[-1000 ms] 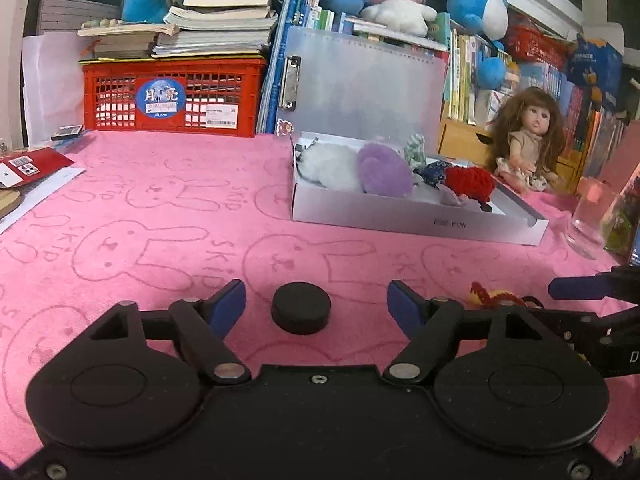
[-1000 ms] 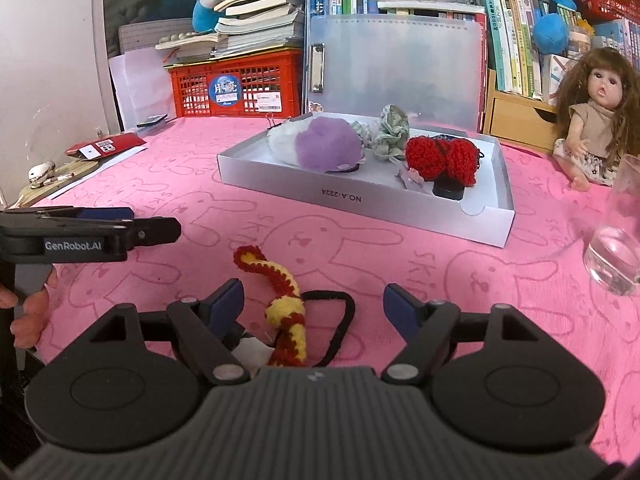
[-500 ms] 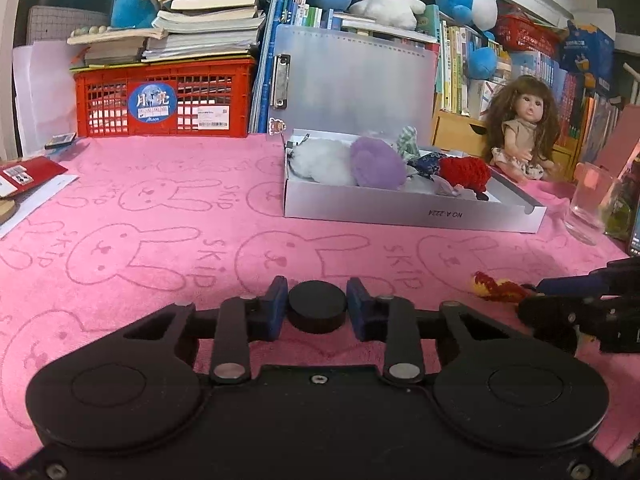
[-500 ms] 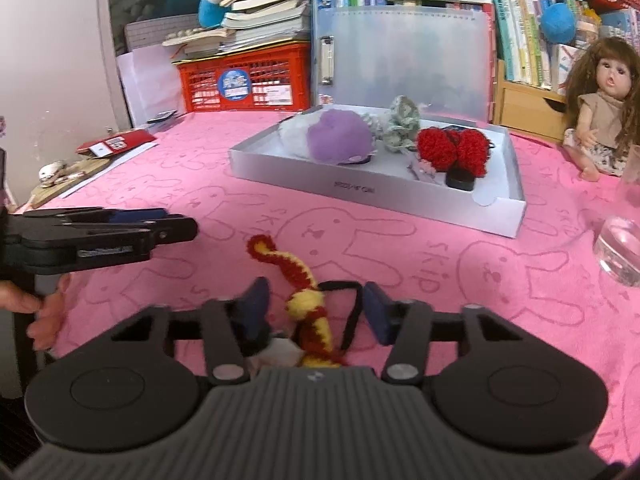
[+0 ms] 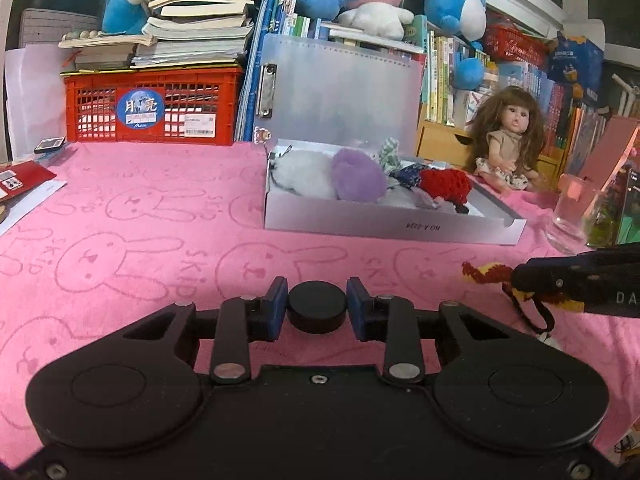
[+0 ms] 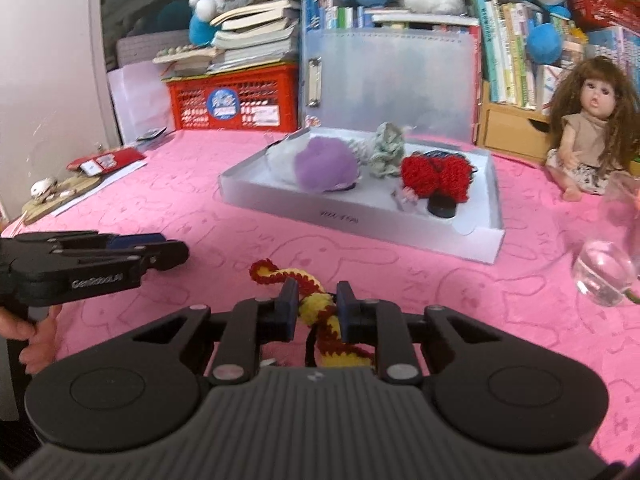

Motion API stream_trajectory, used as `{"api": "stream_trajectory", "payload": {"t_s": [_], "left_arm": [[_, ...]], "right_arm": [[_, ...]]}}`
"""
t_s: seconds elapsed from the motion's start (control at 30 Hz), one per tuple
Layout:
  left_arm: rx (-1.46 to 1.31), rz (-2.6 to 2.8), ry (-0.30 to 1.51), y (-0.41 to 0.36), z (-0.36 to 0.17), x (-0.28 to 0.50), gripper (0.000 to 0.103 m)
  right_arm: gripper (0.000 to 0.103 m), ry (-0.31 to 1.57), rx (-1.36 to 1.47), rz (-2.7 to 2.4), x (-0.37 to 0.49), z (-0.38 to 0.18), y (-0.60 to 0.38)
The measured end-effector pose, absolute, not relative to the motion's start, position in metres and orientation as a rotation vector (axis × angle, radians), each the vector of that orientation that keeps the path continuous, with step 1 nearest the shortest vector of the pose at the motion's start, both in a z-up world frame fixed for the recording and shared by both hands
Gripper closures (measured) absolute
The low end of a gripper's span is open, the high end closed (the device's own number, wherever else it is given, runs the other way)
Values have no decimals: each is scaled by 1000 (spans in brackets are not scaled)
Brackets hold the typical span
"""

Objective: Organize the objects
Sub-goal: 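Carry the knitted snake and the puck toward the white box with both tools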

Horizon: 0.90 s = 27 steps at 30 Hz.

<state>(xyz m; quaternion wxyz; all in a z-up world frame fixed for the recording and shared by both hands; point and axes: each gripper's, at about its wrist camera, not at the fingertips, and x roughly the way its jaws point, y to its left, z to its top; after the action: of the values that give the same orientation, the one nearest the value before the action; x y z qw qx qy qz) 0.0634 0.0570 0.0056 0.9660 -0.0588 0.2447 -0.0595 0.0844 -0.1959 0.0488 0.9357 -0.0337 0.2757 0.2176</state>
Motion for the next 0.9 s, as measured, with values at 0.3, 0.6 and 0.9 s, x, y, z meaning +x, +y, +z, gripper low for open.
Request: {"api": "stream_trajectory", "payload": {"t_s": [0.3, 0.6, 0.9], "left_arm": [[-130, -161, 484, 55, 24, 84, 73], [-135, -165, 444, 56, 49, 117, 73], [-163, -183, 431, 56, 58, 165, 73]], "right_arm": [[79, 500, -59, 347, 99, 67, -217], [79, 480, -24, 257, 128, 82, -243], [79, 497, -22, 185, 172, 83, -249]]}}
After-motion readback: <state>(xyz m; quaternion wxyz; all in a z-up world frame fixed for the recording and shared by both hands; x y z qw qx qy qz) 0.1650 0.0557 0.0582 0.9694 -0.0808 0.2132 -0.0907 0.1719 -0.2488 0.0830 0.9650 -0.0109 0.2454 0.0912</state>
